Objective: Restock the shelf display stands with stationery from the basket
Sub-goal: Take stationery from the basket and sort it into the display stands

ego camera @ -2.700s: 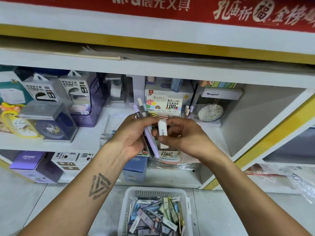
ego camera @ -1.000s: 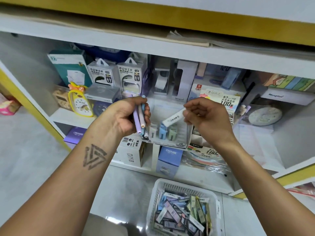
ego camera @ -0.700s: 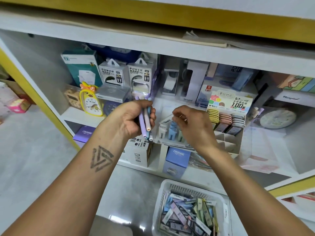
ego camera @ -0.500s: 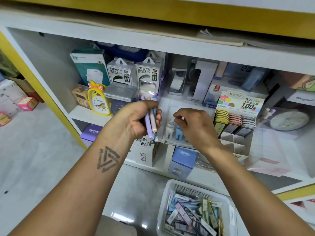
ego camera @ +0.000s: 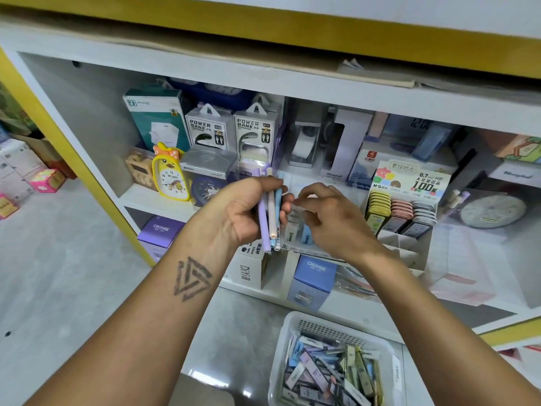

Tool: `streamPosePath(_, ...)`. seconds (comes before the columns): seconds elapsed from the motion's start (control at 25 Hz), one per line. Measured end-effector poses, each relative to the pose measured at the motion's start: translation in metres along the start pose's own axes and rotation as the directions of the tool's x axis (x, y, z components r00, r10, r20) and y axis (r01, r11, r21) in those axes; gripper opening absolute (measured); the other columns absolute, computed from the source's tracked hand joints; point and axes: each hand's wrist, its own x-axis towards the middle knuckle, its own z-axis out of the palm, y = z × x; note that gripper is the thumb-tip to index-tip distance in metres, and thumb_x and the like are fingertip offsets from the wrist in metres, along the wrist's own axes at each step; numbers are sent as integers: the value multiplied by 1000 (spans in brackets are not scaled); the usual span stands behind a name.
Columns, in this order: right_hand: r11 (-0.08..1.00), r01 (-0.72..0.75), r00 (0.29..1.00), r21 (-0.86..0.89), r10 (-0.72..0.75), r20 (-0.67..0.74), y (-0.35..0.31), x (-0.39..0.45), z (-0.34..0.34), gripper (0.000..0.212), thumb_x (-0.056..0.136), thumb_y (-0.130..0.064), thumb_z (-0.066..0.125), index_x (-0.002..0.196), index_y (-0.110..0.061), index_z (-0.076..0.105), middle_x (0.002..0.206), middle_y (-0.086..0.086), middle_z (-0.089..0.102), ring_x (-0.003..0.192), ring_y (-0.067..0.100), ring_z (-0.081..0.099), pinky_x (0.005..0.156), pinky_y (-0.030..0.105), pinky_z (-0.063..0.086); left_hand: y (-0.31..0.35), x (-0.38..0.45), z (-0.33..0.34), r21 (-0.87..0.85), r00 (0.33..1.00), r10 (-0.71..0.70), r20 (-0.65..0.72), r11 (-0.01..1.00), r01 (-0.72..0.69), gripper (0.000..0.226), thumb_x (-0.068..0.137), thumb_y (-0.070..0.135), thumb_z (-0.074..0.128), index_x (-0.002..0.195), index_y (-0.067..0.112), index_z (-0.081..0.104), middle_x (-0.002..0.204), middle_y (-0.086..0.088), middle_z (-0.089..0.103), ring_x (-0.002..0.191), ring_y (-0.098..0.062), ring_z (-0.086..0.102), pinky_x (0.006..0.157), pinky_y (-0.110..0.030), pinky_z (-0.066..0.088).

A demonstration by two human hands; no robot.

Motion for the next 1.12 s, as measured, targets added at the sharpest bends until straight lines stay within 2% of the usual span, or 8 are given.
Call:
streamPosePath(0.08,867,-203,972,454,235,-16,-1,-4,-12,19,98,-24,61,110,-29,74,106,-17,68,90,2,61,78,14,45,-3,1,7,23,998,9,55,1000,-10,12,96,13,56,96,3,63,79,-13,68,54,-18,60,50,-24,49)
streamPosePath(0.16,574,-297,924,763,374,78,-1,-10,-30,10,94,-32,66,96,-30,76,86,-14,74,70,0,63,66,17,46,-8,3,17,77,994,25,108,997,-33,12,95,11,58,99,2,66,84,-14,71,56,-19,63,50,-25,52)
streamPosePath(0.28,449,-321,901,834,417,121,6,-23,-50,17,88,-34,73,91,-17,78,72,-3,69,65,12,54,58,25,41,-21,9,39,165,987,47,156,984,-73,11,91,10,64,96,1,70,81,-15,73,59,-21,69,52,-27,56)
streamPosePath(0.48,260,-320,856,911,492,160,33,-48,-78,14,87,-16,74,89,-2,75,72,11,69,67,24,60,70,35,50,-41,18,78,217,973,61,222,970,-111,10,81,9,70,86,1,75,88,-23,74,72,-32,74,55,-33,58)
streamPosePath(0.72,233,-355,824,905,536,184,66,-81,-100,14,82,-16,78,84,-3,74,67,12,65,58,21,57,62,34,52,-64,22,119,242,942,-3,336,967,-83,25,79,9,72,99,-6,71,97,-31,71,86,-45,72,63,-42,60)
streamPosePath(0.84,184,-210,744,960,667,35,90,-95,-121,7,88,-3,69,81,0,72,68,11,68,55,19,59,54,28,51,-77,26,137,232,937,-40,346,972,-44,25,87,6,65,109,-7,67,105,-32,69,95,-48,69,71,-47,61)
streamPosePath(1.0,414,-50,589,909,747,-308,125,-117,-148,6,92,-3,67,86,-1,68,64,6,70,54,18,66,56,26,55,-88,34,154,230,965,-63,255,973,3,20,91,4,62,109,-5,64,95,-28,72,73,-36,72,55,-35,60)
streamPosePath(1.12,655,-99,571,749,654,-496,141,-129,-151,13,92,-8,68,103,-13,63,71,3,73,62,16,71,61,28,57,-94,39,160,219,973,-84,214,975,36,28,90,5,64,114,-8,65,85,-23,71,63,-28,70,50,-29,56)
